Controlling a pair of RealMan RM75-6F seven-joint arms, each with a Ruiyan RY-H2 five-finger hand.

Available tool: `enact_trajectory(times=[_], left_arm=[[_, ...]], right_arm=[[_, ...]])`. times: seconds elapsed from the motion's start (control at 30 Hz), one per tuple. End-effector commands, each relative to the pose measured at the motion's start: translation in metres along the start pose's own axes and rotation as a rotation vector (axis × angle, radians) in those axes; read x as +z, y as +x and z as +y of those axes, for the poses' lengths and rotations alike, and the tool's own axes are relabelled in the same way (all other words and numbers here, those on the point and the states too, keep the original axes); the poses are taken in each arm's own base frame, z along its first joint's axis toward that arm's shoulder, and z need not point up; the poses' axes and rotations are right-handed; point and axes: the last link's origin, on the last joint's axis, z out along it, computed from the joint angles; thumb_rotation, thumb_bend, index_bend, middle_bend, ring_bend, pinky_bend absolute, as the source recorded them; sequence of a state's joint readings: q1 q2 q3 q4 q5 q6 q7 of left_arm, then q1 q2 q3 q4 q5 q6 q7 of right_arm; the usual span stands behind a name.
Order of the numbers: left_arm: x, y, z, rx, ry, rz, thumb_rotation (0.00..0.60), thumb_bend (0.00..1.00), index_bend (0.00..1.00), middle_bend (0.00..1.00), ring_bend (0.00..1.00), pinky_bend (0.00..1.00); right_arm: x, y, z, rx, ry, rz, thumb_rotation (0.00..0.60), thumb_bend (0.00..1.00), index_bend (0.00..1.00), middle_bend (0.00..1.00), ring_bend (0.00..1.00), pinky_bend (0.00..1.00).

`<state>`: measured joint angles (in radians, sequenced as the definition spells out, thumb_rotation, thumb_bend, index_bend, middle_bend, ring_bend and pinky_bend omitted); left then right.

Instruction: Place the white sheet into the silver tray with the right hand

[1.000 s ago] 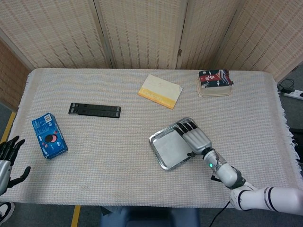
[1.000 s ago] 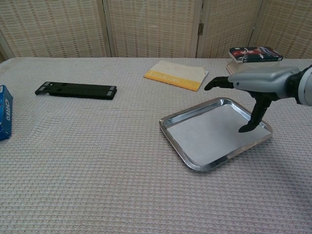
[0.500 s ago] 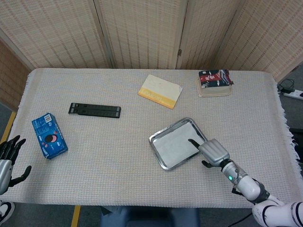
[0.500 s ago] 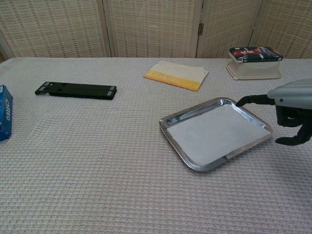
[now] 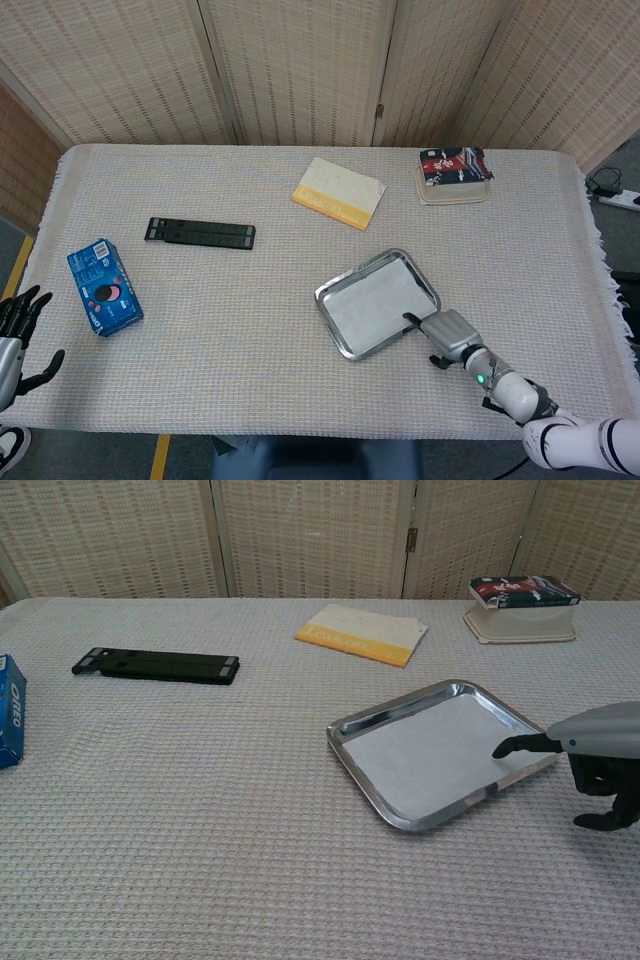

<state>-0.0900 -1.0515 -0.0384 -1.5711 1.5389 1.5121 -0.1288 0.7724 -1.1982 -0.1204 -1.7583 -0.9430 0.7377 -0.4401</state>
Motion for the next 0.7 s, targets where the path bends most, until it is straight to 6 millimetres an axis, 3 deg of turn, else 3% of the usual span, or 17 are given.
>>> enact_trajectory(times=[0.03, 0.7], left_arm=[[0.0, 0.0, 0.0, 0.001, 0.0, -0.002, 0.6, 0.43, 0.0, 0.0, 0.0, 0.0], [0.001, -0.001, 0.0, 0.002, 0.005, -0.008, 0.6, 0.43, 0.0, 0.0, 0.0, 0.0]], right_arm=[[0.002, -0.002, 0.0, 0.001, -0.001, -0.008, 0.6, 0.43, 0.0, 1.0, 1.0, 1.0], [0.016, -0.004, 0.001, -0.004, -0.006, -0.008, 0.6, 0.43, 0.0, 1.0, 1.0, 1.0]])
